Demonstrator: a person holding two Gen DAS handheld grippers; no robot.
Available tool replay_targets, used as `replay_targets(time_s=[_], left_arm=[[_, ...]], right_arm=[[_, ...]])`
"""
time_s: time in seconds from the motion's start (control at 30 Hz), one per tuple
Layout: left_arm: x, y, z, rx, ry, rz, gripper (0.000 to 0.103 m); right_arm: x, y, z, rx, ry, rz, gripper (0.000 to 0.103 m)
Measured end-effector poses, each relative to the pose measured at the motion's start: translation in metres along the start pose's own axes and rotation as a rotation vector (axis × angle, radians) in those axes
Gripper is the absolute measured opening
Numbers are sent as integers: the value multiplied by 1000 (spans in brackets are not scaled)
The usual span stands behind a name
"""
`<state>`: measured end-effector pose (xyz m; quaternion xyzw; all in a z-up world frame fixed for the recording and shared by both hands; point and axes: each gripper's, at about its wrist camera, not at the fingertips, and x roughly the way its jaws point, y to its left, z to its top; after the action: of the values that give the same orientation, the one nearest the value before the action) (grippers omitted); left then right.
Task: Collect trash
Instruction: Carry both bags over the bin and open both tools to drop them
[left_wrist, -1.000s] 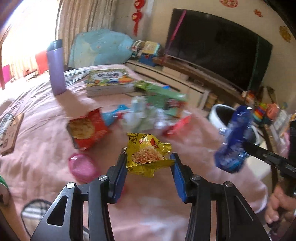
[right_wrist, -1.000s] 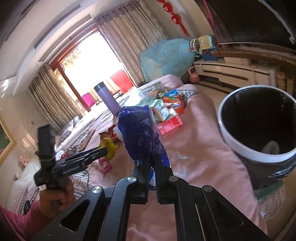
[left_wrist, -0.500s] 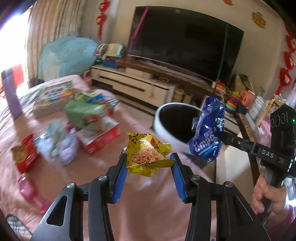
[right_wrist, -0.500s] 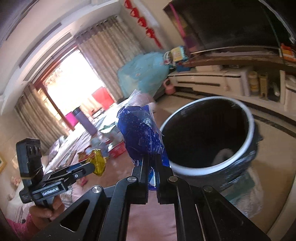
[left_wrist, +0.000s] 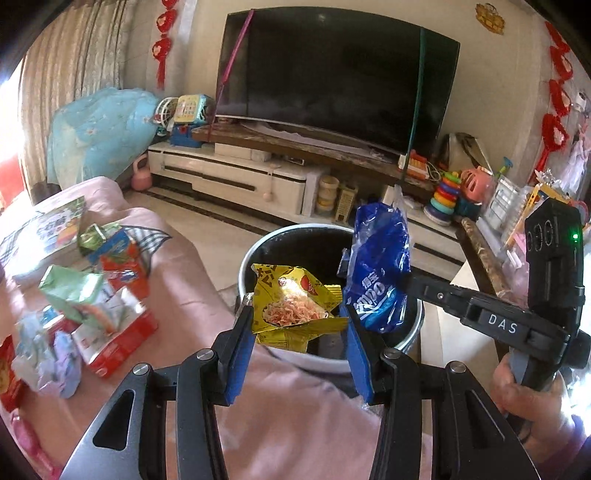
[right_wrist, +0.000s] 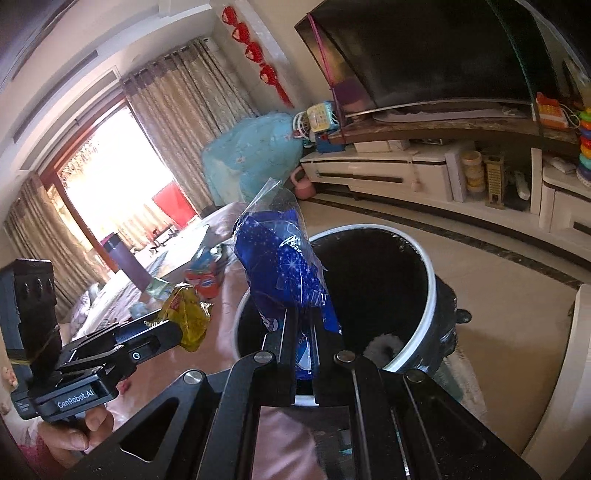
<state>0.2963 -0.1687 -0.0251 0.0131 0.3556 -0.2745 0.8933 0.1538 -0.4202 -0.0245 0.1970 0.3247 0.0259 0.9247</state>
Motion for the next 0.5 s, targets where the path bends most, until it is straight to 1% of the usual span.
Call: replay_targets(time_s=[0.2,0.3,0.37,0.43,0.5], left_arm=[[32,-3,12,-1,33,-14,46],[44,-8,15,7,45,-17,48],[51,-7,17,5,58,-13,53],[52,-5,17,-5,64,-5,66],[49,-2,16,-18,58,-3,67]], right_arm=[[4,-10,4,1,18,-24,5],[8,-15,6,3,36,-30,6],[11,-20,9,10,42,-36,11],[12,-25,9,30,49,-35,12],[12,-28,9,46,53,-37,20]])
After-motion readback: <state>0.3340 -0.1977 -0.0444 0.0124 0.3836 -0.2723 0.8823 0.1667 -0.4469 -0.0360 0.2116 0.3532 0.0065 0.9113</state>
